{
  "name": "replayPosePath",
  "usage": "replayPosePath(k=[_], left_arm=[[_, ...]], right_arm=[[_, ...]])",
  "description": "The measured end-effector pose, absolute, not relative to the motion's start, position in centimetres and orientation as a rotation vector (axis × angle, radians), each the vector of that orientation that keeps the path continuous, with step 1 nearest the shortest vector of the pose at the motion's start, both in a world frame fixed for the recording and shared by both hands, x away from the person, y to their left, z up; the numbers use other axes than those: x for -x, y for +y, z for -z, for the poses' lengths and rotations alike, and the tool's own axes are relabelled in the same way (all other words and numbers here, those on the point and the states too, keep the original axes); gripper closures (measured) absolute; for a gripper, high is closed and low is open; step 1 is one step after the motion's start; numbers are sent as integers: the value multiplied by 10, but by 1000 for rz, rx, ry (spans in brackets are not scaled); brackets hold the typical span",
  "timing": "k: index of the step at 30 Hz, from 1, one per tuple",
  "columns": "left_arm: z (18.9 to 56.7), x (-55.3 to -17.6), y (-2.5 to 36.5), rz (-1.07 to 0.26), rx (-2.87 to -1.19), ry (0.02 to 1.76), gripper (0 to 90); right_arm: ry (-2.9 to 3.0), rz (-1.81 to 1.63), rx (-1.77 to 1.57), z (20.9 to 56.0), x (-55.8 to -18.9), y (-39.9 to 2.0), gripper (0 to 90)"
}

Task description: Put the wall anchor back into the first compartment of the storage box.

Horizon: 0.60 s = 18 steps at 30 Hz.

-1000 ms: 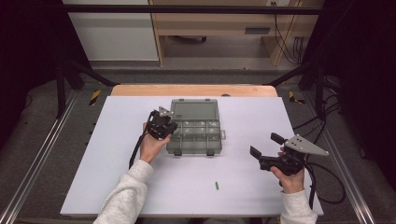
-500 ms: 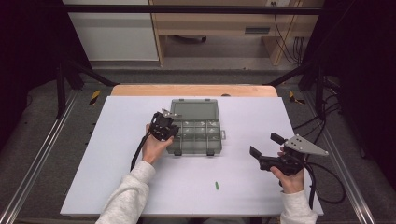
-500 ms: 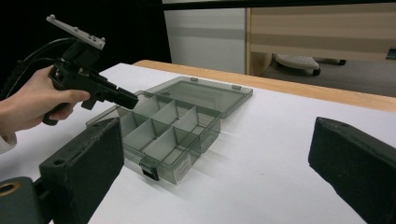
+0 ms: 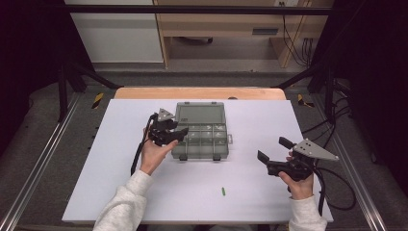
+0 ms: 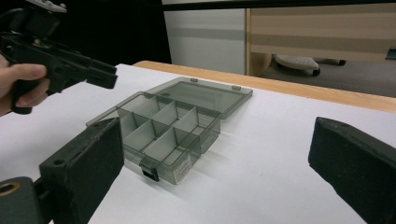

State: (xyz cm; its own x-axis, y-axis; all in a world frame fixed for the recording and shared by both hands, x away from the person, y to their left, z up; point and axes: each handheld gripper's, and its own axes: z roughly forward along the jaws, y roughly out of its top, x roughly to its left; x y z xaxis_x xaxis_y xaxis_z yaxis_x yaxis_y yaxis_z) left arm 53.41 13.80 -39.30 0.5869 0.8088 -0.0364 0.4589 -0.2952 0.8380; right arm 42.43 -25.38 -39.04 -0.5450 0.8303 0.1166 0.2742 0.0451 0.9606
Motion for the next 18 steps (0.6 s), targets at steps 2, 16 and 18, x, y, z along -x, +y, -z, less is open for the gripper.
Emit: replayPosePath(k=[2, 16, 18], left_arm=[[389, -526, 136, -514, -1931, 992, 359], [387, -469, 121, -516, -1927, 903, 142], [389, -462, 119, -508, -1925, 898, 138]], right_arm=[[1846, -1525, -1108, 390, -424, -254, 38], [1849, -1518, -1106, 390, -424, -254, 37], [1847, -1516, -1105, 390, -424, -254, 37]])
